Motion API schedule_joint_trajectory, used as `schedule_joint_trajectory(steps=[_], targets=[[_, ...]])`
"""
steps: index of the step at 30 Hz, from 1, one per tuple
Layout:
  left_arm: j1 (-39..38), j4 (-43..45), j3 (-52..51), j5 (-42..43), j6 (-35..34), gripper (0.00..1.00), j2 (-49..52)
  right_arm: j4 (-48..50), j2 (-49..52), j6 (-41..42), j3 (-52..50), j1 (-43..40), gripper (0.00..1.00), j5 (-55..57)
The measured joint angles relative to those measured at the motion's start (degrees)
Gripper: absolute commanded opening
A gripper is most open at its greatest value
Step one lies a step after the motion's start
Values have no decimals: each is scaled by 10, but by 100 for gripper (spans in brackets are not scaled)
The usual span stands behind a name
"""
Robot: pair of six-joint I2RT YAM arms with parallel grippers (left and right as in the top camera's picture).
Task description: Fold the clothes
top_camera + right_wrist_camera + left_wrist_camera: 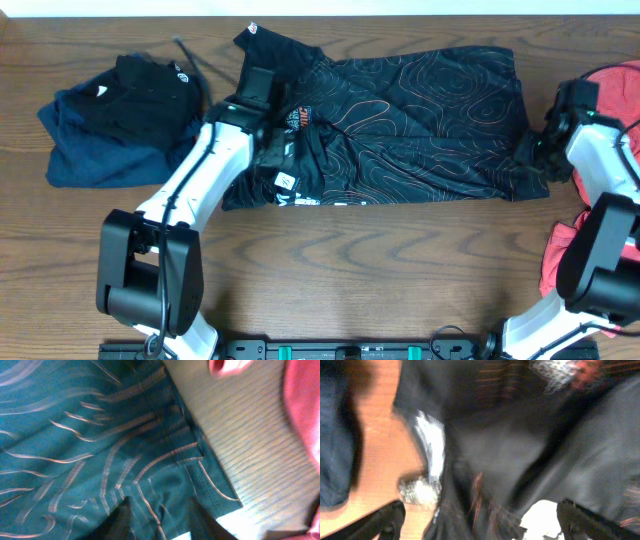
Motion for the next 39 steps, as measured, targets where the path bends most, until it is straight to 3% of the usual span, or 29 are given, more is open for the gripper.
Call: schedule_joint_trajectory(steps=[2,4,8,11,17,31,33,36,38,39], targets=[[16,-57,0,8,-27,98,0,-12,-17,1,10,-4,55,-2],[30,-101,0,21,-45,98,0,-29,-35,3,16,-13,69,-3],[50,-129,-1,49,-66,98,0,-58,-45,1,16,-43,74,-2],[59,-97,-16,67,-71,98,0,-47,-44,1,-2,-62,72,-1],[62,-40,-70,118,-80,98,0,-3,-44,1,-63,-72,57,-4],[62,36,-117,140,-97,98,0,116,-43,1,-167,-72,57,-16],[62,37,-119,140,-97,98,0,125,-43,1,-178,-72,53,-16],[62,39,-120,140,-97,98,0,129,-44,-2,-185,-72,34,-16],[62,39,-120,139,-99,82,0,132,-44,-1,-185,-72,5,-15],[62,39,-120,137,-103,74,0,132,-44,-1,-185,-72,1,-16]])
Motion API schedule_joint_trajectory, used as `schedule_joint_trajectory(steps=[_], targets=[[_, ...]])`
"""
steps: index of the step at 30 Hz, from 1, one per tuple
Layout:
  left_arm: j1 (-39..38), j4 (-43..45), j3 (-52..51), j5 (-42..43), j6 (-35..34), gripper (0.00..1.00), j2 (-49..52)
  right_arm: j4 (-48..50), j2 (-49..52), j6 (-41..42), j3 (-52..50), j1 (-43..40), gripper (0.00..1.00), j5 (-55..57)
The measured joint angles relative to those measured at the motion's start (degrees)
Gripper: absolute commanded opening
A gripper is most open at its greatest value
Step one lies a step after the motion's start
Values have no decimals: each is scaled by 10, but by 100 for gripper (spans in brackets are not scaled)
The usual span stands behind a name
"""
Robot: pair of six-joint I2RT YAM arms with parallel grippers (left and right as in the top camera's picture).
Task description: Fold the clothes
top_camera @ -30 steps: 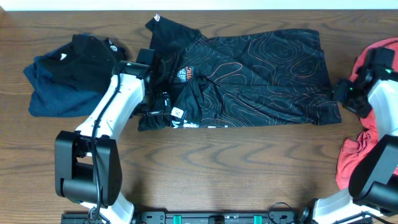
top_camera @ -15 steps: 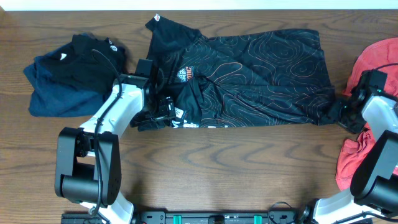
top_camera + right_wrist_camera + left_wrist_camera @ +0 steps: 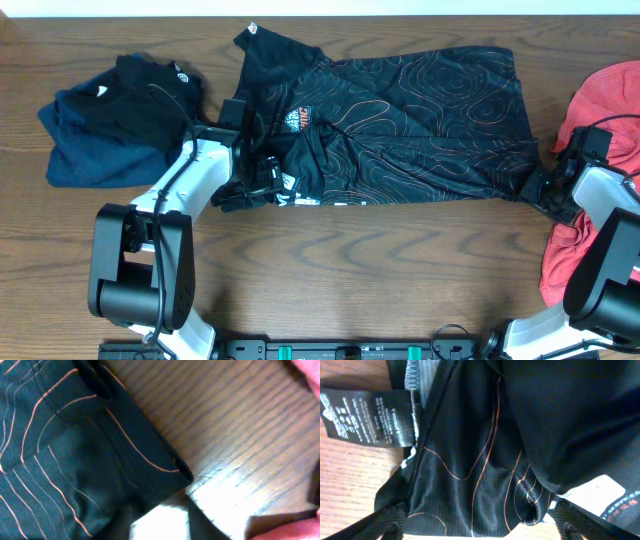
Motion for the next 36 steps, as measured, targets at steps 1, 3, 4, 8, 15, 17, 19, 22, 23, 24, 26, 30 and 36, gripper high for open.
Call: schedule_joint_trajectory(steps=[1,3,4,8,15,17,19,22,23,24,26,30,36], targets=[[0,0,-1,-2,1,64,0,0,0,2,0,0,1,-1],[0,3,-8,-10,-1,38,0,0,0,3,0,0,1,-3],[0,3,-15,-14,-3,31,0,0,0,3,0,0,1,-3],[0,1,-42,-24,-4,12,0,-6,0,3,0,0,1,-3],[3,-6,-49,-32,-5,6,0,-40,-3,11,0,0,1,8],[9,-16,-49,-34,-5,6,0,-47,-3,15,0,0,1,15],[19,-28,-49,-35,-5,6,0,-52,-3,17,0,0,1,23],[35,-46,-49,-37,-5,6,0,-67,-3,24,0,0,1,40],[39,-53,-49,-38,-5,6,0,-74,-4,29,0,0,1,47],[43,-64,-49,-38,-6,6,0,-80,-4,34,0,0,1,54],[50,-84,-49,-39,-9,6,0,-96,-4,46,0,0,1,71],[63,-139,-53,-39,-15,6,0,-133,-9,72,-3,0,1,108],[65,-190,-56,-45,-20,6,-7,-162,-81,89,-8,0,1,133]])
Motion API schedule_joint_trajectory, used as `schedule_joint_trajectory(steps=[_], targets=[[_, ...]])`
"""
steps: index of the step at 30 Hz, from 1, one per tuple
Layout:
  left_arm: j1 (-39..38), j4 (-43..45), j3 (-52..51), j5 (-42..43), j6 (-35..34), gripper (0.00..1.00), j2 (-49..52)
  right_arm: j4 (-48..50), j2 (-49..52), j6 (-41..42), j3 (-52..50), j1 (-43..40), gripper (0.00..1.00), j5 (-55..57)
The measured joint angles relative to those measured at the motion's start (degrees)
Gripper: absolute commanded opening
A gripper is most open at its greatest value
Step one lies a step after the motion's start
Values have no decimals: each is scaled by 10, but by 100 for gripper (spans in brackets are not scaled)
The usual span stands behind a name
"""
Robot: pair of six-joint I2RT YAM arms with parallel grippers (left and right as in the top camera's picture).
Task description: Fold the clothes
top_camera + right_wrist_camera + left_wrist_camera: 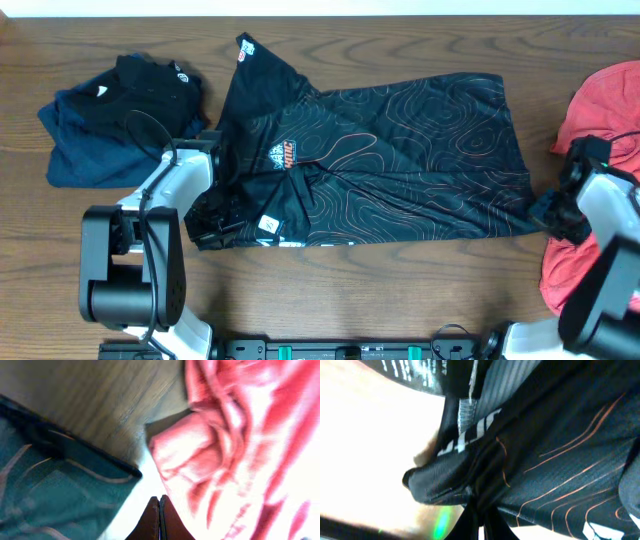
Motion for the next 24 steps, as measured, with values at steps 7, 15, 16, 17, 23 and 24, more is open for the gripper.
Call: schedule_joint_trajectory(steps=[7,15,16,17,23,24], targets=[[0,-18,-1,-3,-2,71,-95,-5,-87,7,0,0,24,-2],[0,-8,-1,-4,-4,73,-142,68,-94,-30,0,0,11,-74],[0,4,-1,-3,-4,73,-146,69,-92,-33,0,0,16,-78],[0,20,-1,2,-4,73,-153,70,-85,-42,0,0,22,-88],[-10,119,0,49,-4,73,-170,72,-35,-62,0,0,40,-125],[-15,132,0,53,-3,73,-170,73,-25,-67,0,0,43,-134]])
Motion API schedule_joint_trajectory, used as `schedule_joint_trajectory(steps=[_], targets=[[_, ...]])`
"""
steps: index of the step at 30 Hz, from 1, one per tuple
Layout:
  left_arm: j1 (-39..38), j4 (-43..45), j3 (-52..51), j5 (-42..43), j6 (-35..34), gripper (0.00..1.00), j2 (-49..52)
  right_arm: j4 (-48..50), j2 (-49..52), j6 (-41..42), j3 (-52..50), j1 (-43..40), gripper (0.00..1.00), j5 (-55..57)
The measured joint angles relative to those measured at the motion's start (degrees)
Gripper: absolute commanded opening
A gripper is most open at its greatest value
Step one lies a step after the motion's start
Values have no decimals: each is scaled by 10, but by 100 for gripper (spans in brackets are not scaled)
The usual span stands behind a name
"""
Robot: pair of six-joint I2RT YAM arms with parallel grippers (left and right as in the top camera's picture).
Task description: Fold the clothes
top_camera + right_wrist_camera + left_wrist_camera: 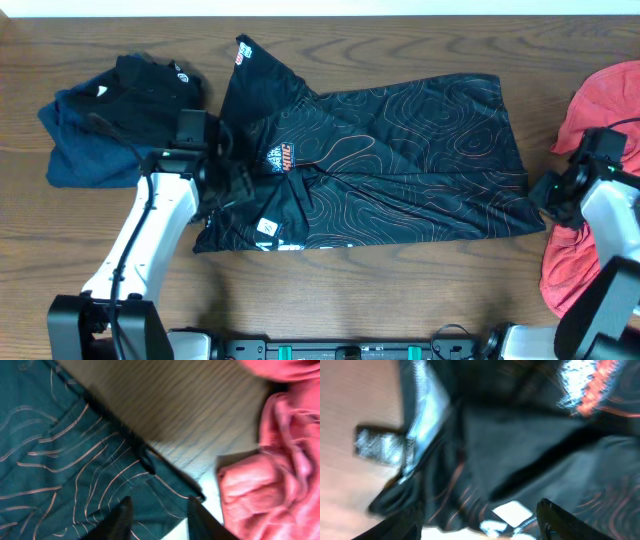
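A black shirt [400, 160] with orange contour lines lies spread across the middle of the table, with its orange logo [283, 155] near the left side. My left gripper [238, 185] hovers open over the shirt's left part. In the blurred left wrist view the left gripper [480, 532] has only dark cloth [520, 450] and a white label between its fingers. My right gripper [548, 192] is open at the shirt's right near corner. In the right wrist view the right gripper [160, 522] is over that hem corner [170, 480].
A pile of dark blue and black clothes [110, 125] lies at the back left, close to the left arm. A red garment [600, 95] is bunched along the right edge of the table, also seen as a red garment [280, 460] just beside the right gripper. Bare wood [380, 290] runs along the front.
Both grippers were shut on the shirt's near corners and are now open, off the cloth. The left gripper has moved from the near left corner back over the shirt. The shirt has not shifted.
First my left gripper was open over the shirt's logo area and the right at its right hem. Then both were open at the near corners. Later both were shut there and the shirt lay shifted left and flatter. Now both have let go.
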Motion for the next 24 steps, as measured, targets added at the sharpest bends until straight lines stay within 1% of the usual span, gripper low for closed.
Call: schedule_joint_trajectory(steps=[4,7,18,21,24], targets=[[-23,32,0,12,4,73,0,2,18,-3,0,0,44,-14],[-33,37,0,20,6,73,0,5,31,-5,0,0,44,-20],[-33,37,0,23,6,73,0,30,75,-3,0,0,32,-30],[-33,37,0,23,6,73,0,41,75,0,0,0,25,-31],[-33,37,0,23,6,73,0,54,75,7,0,0,8,-31]])
